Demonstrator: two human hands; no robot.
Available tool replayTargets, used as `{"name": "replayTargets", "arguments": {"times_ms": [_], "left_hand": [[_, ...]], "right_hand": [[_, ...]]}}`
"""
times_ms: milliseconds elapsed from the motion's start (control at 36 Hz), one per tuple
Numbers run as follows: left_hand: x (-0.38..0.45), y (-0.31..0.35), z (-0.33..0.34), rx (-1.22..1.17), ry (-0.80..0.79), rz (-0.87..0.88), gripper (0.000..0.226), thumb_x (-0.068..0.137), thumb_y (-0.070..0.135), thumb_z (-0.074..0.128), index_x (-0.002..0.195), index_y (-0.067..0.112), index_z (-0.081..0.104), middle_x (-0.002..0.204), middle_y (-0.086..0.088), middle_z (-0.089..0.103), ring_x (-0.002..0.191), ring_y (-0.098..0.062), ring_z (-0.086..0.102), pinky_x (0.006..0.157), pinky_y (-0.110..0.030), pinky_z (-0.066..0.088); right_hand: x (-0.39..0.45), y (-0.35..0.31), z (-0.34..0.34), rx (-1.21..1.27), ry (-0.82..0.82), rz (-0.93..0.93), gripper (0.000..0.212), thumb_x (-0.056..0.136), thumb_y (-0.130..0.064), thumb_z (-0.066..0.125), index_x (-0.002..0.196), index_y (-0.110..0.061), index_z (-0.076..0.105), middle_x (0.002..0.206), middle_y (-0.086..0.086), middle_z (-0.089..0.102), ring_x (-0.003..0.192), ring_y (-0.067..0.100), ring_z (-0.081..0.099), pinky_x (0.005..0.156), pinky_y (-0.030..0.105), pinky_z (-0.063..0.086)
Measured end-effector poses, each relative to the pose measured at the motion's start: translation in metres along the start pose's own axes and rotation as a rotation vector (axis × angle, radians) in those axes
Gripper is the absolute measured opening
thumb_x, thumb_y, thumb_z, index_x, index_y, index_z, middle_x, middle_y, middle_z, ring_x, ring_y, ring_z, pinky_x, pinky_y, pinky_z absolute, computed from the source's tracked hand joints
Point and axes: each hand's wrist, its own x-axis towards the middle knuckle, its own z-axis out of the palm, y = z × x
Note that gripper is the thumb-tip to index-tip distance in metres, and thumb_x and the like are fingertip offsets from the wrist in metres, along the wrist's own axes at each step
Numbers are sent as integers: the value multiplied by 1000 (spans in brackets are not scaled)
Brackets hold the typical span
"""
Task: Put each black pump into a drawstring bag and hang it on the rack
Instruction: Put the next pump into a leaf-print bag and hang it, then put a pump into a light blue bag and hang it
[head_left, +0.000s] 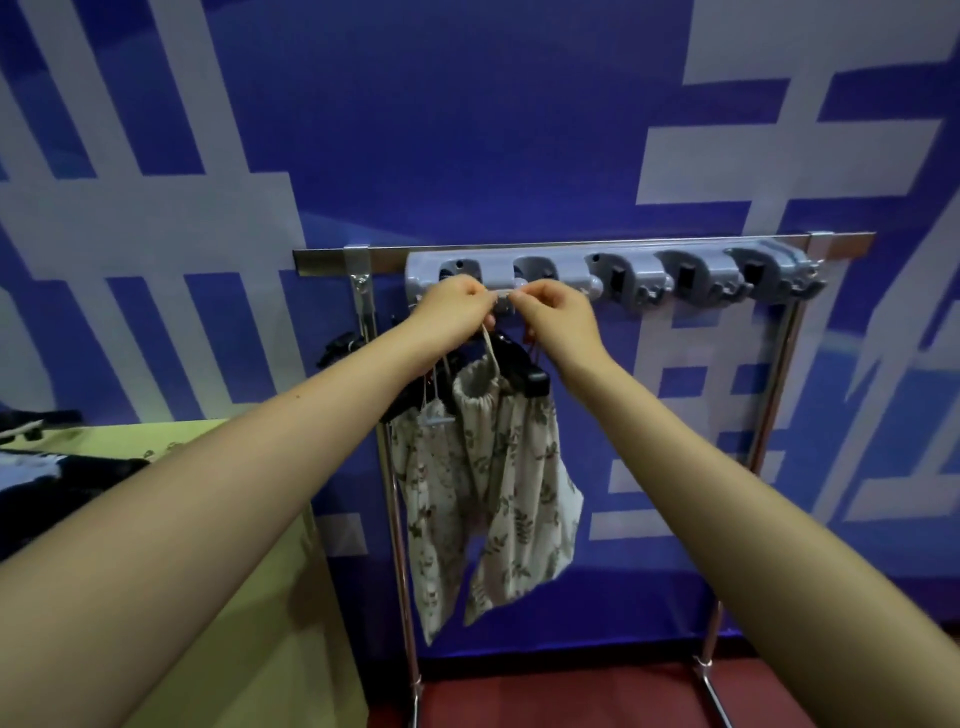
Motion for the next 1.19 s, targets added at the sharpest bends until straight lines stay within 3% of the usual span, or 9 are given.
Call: {"name": "replayTargets", "arguments": {"times_ms": [56,167,278,444,556,806,944,1139,1194], "left_hand": [[-5,-6,1,120,-117,5,25,99,16,42,82,12,60,76,-1,62,74,-17,58,59,-21,48],[-23,-21,-1,479,-127,186,29,101,18,39,113,9,63,109,-12,66,96,-26,60,80,-36,48],[-49,-25,-12,432,-92,319,38,102,19,39,137,12,52,133,-7,59,120,-22,54,98,-34,44],[-102,-27,-50,406,92,417,31,99,26,39,101,17,69,97,-1,71,91,-19,64,79,-35,51],[-155,-43,-81,552,145,367,36,97,36,38,78,16,62,74,0,65,72,-23,60,62,-42,49],[-250,-113,-175,417,327,54,35,93,30,42,63,19,56,62,4,64,62,-17,61,67,-42,50],[-279,-158,-237,195,502,-115,31,90,26,41,69,16,61,70,-4,65,73,-30,63,70,-49,54],[-294,-227,-285,380,557,-331,23,98,18,49,83,8,63,70,2,52,68,-22,52,57,-31,34],[-295,-250,-296,422,601,-390,19,96,23,51,90,10,64,83,-8,59,84,-32,58,67,-36,42]], "right_hand": [[-4,6,-1,60,-89,105,24,96,-14,58,73,-9,60,49,-4,51,41,4,45,43,15,38],[-13,15,-5,7,-134,151,29,97,-22,57,70,-15,65,60,2,57,57,11,52,60,25,46],[-23,-2,-5,-151,-21,16,18,95,-21,54,87,-16,69,69,2,66,64,10,55,68,30,46],[-53,-57,11,-87,75,-190,16,96,-19,51,95,-13,66,69,-10,54,61,2,47,62,23,38],[-91,-90,45,22,-47,-198,20,96,-15,52,79,-21,62,65,-5,54,62,9,50,59,24,41],[-172,-100,171,114,-414,-89,33,93,-12,48,62,-15,58,50,-5,49,48,11,45,49,26,37],[-200,-89,242,59,-564,22,30,88,-8,48,60,-12,57,50,1,48,48,14,44,51,28,37],[-209,-54,337,-65,-569,100,29,88,-17,47,80,6,61,65,14,54,59,20,48,58,39,40],[-217,-49,355,-104,-588,5,27,91,-17,49,69,-5,57,65,8,54,60,16,46,61,38,37]]}}
